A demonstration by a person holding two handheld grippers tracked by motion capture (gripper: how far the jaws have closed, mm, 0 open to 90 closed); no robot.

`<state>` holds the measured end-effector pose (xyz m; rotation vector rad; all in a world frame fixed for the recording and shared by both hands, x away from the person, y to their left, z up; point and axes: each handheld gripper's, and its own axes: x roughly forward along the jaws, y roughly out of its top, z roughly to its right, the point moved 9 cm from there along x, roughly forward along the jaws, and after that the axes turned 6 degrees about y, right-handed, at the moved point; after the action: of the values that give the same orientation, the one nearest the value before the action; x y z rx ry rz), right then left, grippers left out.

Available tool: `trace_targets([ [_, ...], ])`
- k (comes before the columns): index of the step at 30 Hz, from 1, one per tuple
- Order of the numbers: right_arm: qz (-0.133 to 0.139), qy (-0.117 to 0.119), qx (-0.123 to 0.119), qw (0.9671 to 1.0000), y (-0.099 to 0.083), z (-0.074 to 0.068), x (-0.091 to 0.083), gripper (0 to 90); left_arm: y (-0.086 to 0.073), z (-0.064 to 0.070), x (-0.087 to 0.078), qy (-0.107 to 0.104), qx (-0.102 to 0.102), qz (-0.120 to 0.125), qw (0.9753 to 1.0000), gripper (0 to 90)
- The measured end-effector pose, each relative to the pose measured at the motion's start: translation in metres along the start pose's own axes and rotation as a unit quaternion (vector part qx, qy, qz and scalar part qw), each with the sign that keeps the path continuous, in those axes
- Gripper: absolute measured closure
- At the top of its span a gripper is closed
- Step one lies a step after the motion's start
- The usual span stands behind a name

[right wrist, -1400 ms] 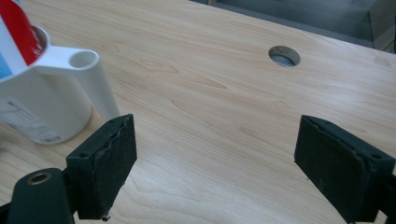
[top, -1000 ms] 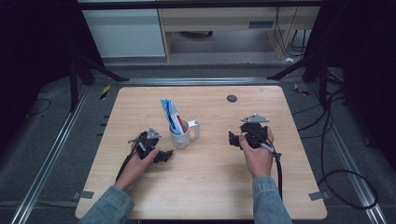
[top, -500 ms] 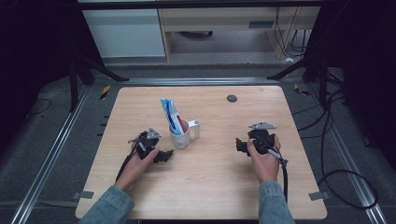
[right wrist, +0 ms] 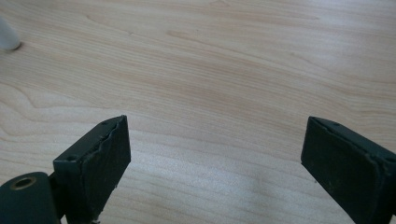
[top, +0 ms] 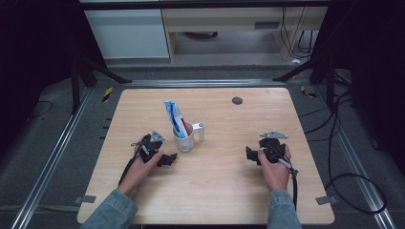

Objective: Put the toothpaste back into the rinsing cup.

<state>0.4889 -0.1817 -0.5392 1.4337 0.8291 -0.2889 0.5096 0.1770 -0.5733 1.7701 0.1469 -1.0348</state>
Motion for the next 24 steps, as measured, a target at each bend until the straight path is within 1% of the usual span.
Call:
trace_targets([
  [6, -0.005, 0.002, 0.004, 1.0, -0.009, 0.001, 0.005, 8.4, 0.0, 0.0, 0.0, 0.0, 0.0, 0.0, 1.0, 0.0],
  [12, -0.007, 0.002, 0.009, 0.9999, -0.014, 0.002, 0.008, 8.4, 0.0, 0.0, 0.0, 0.0, 0.0, 0.0, 1.0, 0.0],
  [18, -0.008, 0.002, 0.01, 0.9999, -0.017, 0.002, 0.012, 8.3, 0.0, 0.0, 0.0, 0.0, 0.0, 0.0, 1.0, 0.0],
  [24, -0.009, 0.003, 0.017, 0.9998, -0.019, 0.002, 0.017, 8.0, 0.0, 0.0, 0.0, 0.0, 0.0, 0.0, 1.0, 0.0],
])
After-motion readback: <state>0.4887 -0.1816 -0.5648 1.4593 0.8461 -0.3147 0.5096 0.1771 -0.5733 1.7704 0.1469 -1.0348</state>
